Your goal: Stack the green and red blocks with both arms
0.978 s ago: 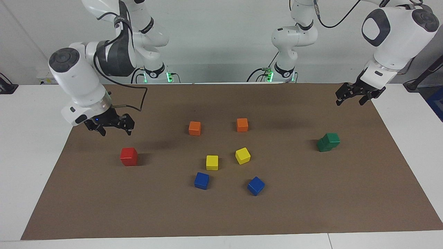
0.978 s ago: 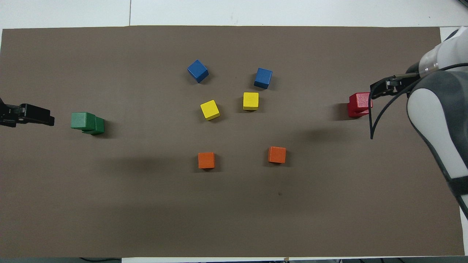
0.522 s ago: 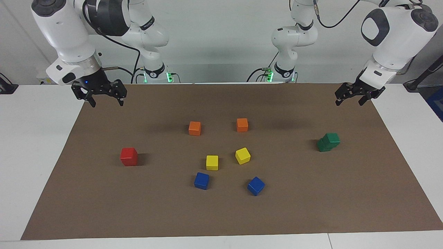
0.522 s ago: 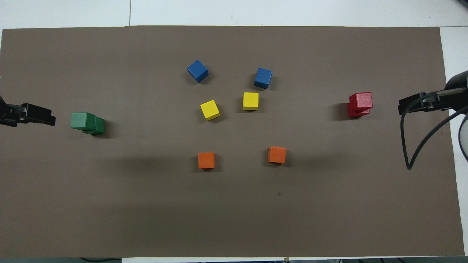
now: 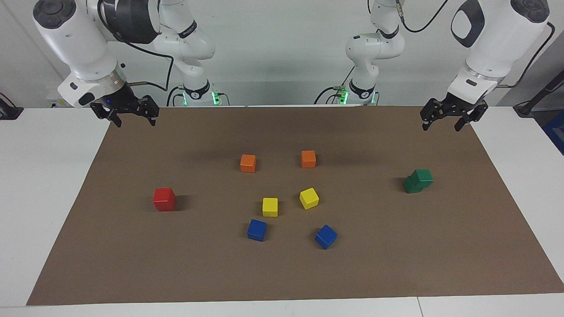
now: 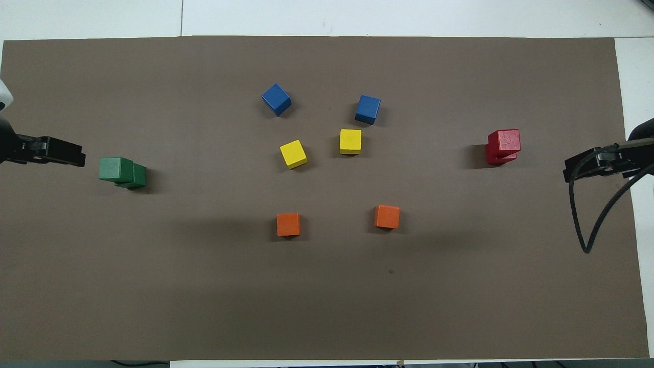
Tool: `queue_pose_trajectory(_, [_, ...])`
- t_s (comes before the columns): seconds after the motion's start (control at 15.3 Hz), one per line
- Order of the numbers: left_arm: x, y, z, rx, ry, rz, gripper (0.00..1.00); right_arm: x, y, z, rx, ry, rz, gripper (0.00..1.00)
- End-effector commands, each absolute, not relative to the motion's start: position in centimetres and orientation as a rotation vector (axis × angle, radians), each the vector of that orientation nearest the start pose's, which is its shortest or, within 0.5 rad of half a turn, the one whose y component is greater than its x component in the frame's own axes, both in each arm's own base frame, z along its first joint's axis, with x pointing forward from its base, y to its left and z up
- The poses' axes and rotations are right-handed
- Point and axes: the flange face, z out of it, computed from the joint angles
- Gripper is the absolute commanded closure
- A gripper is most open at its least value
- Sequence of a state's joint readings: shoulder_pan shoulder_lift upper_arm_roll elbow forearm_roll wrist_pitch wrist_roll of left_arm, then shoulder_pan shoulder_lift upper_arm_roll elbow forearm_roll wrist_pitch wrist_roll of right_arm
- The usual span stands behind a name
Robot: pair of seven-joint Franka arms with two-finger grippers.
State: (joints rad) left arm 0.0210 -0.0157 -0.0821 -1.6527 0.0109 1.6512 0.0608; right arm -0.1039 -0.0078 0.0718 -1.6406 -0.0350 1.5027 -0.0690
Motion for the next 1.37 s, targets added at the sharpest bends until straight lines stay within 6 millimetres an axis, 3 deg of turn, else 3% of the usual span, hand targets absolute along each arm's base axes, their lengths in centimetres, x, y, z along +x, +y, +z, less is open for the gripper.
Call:
queue_pose_trajectory(0.0, [55.9, -4.2, 60.3, -3.107, 0.134, -0.004, 0.00, 54.4, -2.9, 60.3, -3.169, -0.059, 0.187, 0.00])
queue_pose_trajectory(0.33, [55.7, -4.6, 61.2, -3.120, 0.117, -0.052, 0.00, 55.7, -2.5, 60.8, -3.209, -0.003, 0.035, 0.00])
queue_pose_trajectory(1.3, [55.4, -4.8, 60.8, -3.122, 0.126, -0.032, 0.00, 55.7, -3.0, 60.7, -3.199, 0.029, 0.042, 0.00])
